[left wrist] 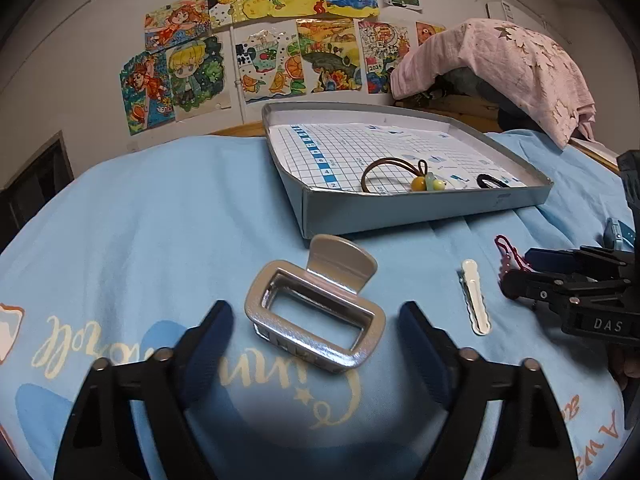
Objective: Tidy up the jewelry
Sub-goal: 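Grasp the silver claw clip with left gripper while right gripper grasps the red beaded bracelet, then carry the claw clip and red bracelet into the gray tray and open both grippers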
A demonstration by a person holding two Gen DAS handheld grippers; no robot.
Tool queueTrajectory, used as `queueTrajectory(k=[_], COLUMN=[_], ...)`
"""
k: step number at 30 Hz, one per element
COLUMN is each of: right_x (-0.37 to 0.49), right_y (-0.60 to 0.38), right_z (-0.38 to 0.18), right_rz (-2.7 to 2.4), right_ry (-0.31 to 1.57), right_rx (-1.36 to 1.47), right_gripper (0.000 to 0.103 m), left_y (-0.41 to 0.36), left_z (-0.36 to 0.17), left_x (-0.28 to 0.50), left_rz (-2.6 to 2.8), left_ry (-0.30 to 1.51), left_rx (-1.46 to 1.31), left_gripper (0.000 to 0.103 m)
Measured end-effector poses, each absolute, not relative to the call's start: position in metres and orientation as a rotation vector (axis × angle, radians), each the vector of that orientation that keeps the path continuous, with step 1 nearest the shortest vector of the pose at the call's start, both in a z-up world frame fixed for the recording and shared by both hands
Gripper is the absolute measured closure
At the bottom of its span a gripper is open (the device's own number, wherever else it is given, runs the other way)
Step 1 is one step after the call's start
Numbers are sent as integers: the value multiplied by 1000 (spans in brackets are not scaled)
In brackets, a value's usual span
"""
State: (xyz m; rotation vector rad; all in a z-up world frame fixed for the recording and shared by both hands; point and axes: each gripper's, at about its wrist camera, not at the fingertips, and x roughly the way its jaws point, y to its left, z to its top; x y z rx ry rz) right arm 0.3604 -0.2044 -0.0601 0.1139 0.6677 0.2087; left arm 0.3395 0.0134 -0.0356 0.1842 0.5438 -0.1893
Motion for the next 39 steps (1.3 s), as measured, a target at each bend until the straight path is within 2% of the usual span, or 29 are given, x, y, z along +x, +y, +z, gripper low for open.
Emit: queueTrajectory(k=[3,6,9,11,13,18,26,39], right_x=[361,362,363,363,363,364,358,333], right_y=[-205,-205,-204,-205,-205,-205,-209,-234], right_z=[-61,-61,-61,-61,-62,-65,-61,-25], right_rz=[213,218,222,232,242,267,276,295], right_ry=[670,671,675,676,677,677,628,478], right_rx=[117,114,115,123,129,147,171,248], right_gripper=[53,55,69,73,86,98,99,99], left_y=[13,14,15,14,12,8,-3,-34], left_z=[-39,-39,-40,-40,-41,-41,-30,19], left_x=[340,339,337,334,331,328,320,314], left_rz=[-196,-203,-205,-208,-206,-214,-205,-182], left_ry=[554,552,543,533,522,508,485,441], left_rx=[181,171,169,172,181,201,240,257], left_gripper=[38,40,40,47,46,46,46,46])
